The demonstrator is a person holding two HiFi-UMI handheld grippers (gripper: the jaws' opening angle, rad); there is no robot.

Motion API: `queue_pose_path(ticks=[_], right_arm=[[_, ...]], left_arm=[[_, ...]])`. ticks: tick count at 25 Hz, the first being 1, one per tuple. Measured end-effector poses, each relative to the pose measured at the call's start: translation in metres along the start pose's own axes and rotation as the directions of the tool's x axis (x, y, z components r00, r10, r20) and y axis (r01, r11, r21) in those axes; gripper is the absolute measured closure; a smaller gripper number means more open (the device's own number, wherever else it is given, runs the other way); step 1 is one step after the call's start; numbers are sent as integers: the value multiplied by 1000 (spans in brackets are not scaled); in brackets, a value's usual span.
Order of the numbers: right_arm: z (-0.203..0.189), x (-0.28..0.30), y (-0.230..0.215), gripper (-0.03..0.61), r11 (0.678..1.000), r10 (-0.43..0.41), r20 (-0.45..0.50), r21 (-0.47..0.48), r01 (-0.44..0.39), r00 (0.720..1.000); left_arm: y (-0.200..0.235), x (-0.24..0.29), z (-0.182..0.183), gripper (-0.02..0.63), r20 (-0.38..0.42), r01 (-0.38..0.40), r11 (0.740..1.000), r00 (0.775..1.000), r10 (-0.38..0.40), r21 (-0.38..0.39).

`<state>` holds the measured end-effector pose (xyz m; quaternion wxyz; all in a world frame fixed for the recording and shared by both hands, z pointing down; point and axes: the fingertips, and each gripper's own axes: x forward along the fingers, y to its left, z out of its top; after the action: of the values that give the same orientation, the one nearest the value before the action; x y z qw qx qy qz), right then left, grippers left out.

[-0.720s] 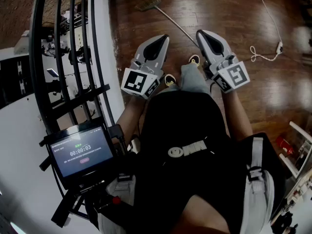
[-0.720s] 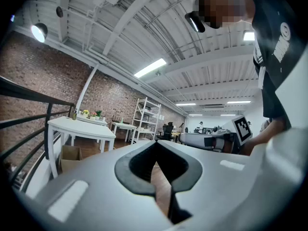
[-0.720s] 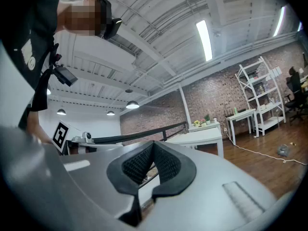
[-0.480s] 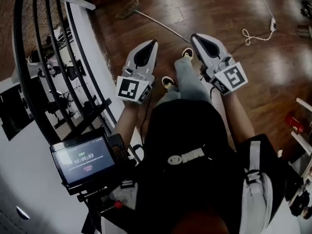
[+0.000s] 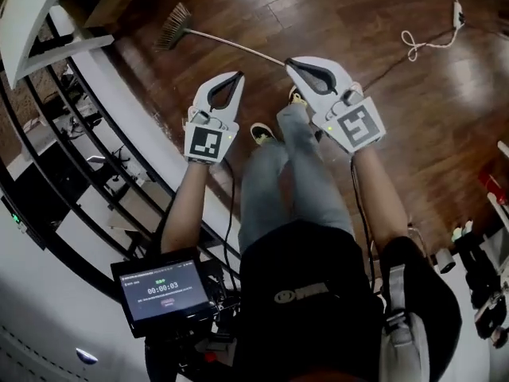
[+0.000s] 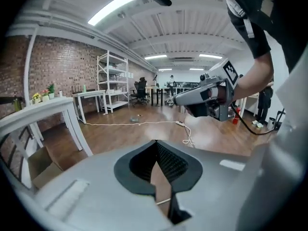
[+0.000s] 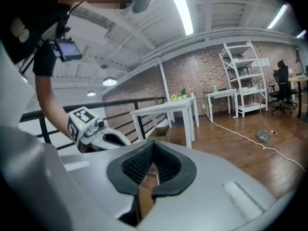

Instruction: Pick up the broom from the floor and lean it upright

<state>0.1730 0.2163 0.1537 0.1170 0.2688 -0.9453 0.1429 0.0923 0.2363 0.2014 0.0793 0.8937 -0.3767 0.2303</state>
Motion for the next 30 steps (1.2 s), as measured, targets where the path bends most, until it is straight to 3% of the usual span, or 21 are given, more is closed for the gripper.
queue_pose_path(ticks=[4, 8, 10, 13, 19, 21, 24, 27, 30], right_arm=[[-132, 70, -31, 577, 995, 36, -234, -80, -56, 972], [-272, 136, -58, 565, 998, 44, -400, -14, -54, 916], [-338, 158, -60, 446, 996, 83, -473, 7, -91, 877], [-419, 180, -64, 436, 995, 99, -533, 35, -96, 840], [-513, 192, -75, 439, 990, 102, -516, 136, -36, 850], [-531, 191, -83, 440, 987, 92, -502, 158, -14, 860], [-550, 187, -92, 445, 986, 76, -490, 166, 8, 868], [-562, 182, -95, 448, 985, 69, -480, 173, 18, 874], [-567, 179, -103, 463, 982, 42, -464, 181, 48, 885]], left_arm=[[15, 83, -99, 583, -117, 83, 996, 990, -84, -12], [30, 152, -217, 464, -225, 170, 985, 959, -173, -31], [31, 180, -286, 395, -315, 219, 976, 926, -208, -2], [24, 218, -378, 351, -414, 290, 956, 875, -251, 33], [4, 280, -526, 325, -569, 414, 899, 778, -267, 145], [-8, 299, -556, 322, -602, 464, 864, 752, -267, 196], [-28, 321, -596, 324, -671, 543, 790, 702, -239, 286], [-41, 326, -622, 370, -739, 626, 700, 640, -209, 344], [-50, 319, -628, 477, -759, 713, 588, 605, -240, 382]])
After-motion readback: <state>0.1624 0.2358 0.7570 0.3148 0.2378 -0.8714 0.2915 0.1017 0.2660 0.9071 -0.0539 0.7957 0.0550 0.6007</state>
